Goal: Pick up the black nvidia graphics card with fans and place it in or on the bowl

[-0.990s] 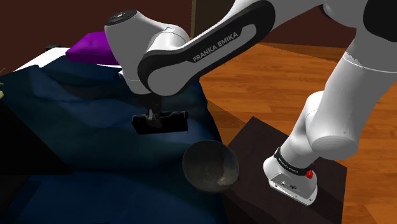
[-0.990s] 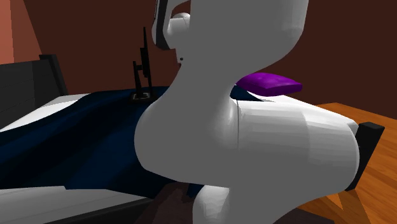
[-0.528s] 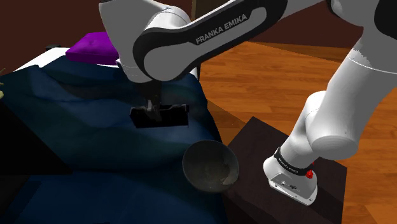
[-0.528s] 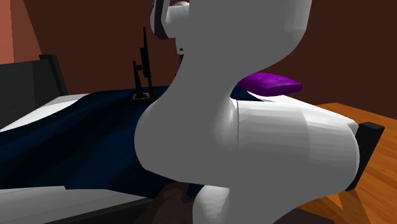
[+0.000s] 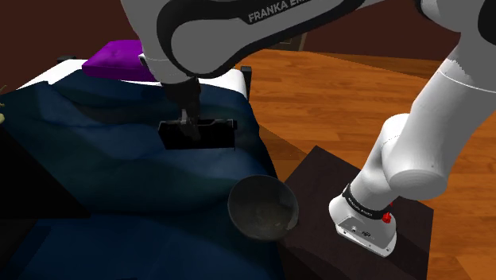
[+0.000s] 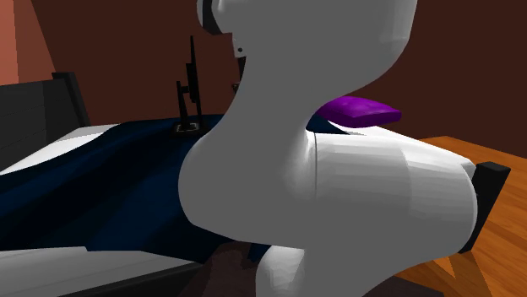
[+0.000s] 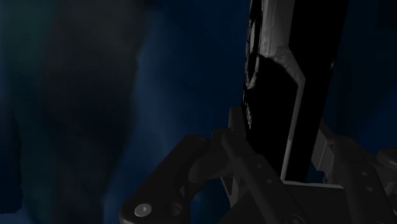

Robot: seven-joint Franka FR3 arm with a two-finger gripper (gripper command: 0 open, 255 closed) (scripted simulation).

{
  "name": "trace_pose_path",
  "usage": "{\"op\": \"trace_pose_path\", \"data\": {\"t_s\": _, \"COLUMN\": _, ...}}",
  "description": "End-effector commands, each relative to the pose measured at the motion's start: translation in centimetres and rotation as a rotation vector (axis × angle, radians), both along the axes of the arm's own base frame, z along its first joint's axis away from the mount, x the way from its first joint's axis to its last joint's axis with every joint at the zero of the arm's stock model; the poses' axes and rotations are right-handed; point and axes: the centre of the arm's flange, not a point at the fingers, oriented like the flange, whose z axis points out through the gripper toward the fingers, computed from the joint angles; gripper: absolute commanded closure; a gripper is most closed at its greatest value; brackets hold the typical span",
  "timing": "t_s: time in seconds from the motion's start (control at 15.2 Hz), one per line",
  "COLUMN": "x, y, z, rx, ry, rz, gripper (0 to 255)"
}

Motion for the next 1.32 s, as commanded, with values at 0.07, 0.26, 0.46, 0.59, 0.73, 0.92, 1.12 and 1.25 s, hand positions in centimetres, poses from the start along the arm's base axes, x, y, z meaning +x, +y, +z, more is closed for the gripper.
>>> {"op": "trace_pose_path", "data": {"t_s": 0.07, "x": -0.1, "y": 0.0, "z": 1.6, "rx": 0.0, "ry": 0.0, "rz": 0.0, "gripper": 255}}
{"op": "trace_pose_path", "data": {"t_s": 0.26, "x": -0.1, "y": 0.0, "z": 3.1, "rx": 0.0, "ry": 0.0, "rz": 0.0, "gripper": 255}}
{"op": "trace_pose_path", "data": {"t_s": 0.46, "x": -4.0, "y": 0.1, "z": 3.7, "rx": 0.0, "ry": 0.0, "rz": 0.0, "gripper": 255}}
{"op": "trace_pose_path", "data": {"t_s": 0.59, "x": -6.6, "y": 0.1, "z": 4.2, "rx": 0.0, "ry": 0.0, "rz": 0.0, "gripper": 255}}
{"op": "trace_pose_path", "data": {"t_s": 0.73, "x": -9.2, "y": 0.1, "z": 4.6, "rx": 0.0, "ry": 0.0, "rz": 0.0, "gripper": 255}}
{"op": "trace_pose_path", "data": {"t_s": 0.92, "x": -13.1, "y": 0.1, "z": 5.2, "rx": 0.0, "ry": 0.0, "rz": 0.0, "gripper": 255}}
{"op": "trace_pose_path", "data": {"t_s": 1.12, "x": -17.0, "y": 0.1, "z": 5.8, "rx": 0.0, "ry": 0.0, "rz": 0.0, "gripper": 255}}
{"op": "trace_pose_path", "data": {"t_s": 1.25, "x": -19.6, "y": 0.1, "z": 6.2, "rx": 0.0, "ry": 0.0, "rz": 0.0, "gripper": 255}}
